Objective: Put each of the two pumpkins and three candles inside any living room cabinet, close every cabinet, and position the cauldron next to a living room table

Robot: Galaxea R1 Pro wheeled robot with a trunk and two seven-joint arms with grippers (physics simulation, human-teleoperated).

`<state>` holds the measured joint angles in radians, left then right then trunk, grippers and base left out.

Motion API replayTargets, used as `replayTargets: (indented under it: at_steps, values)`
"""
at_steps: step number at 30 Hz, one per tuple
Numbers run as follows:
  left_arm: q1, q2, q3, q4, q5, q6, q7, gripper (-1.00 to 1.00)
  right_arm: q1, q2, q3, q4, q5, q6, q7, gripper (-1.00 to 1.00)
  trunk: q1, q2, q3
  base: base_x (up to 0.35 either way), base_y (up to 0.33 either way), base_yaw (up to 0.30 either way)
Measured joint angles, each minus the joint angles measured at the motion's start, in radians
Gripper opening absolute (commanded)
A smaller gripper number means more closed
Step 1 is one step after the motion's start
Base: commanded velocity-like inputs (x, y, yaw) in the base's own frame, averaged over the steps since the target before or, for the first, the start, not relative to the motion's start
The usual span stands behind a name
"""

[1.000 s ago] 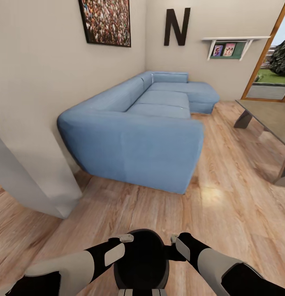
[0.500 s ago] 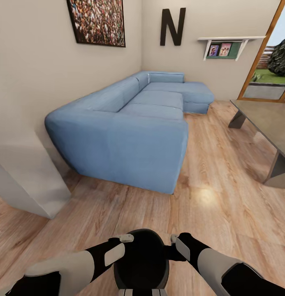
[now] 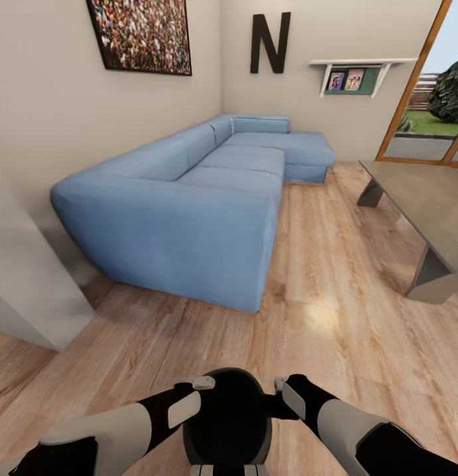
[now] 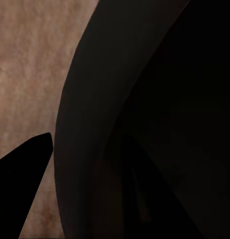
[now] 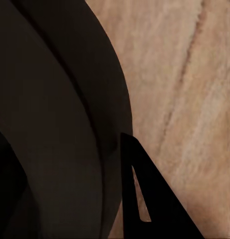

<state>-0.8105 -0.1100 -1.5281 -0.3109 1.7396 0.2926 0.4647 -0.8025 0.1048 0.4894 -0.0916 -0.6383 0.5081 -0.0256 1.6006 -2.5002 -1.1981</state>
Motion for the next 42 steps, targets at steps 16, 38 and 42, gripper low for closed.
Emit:
replayTargets:
  at_steps: [16,38,42]
  values:
    - [0.0,0.0,-0.004,-0.001,0.003,-0.01,0.0,-1.0,0.0,0.0,0.008,0.0,-0.007,-0.009,0.0,-1.0,0.0,0.0,0.0,0.0,-0.327,0.0]
    - [0.0,0.0,-0.005,0.0,0.003,-0.01,0.0,-1.0,0.0,0.0,0.008,0.0,-0.007,-0.009,0.0,-1.0,0.0,0.0,0.0,0.019,-0.327,0.0]
    - [0.0,0.0,-0.005,0.0,0.004,-0.011,0.0,-1.0,0.0,0.0,0.007,0.0,-0.005,-0.009,0.0,-1.0,0.0,0.0,0.0,0.088,-0.327,0.0]
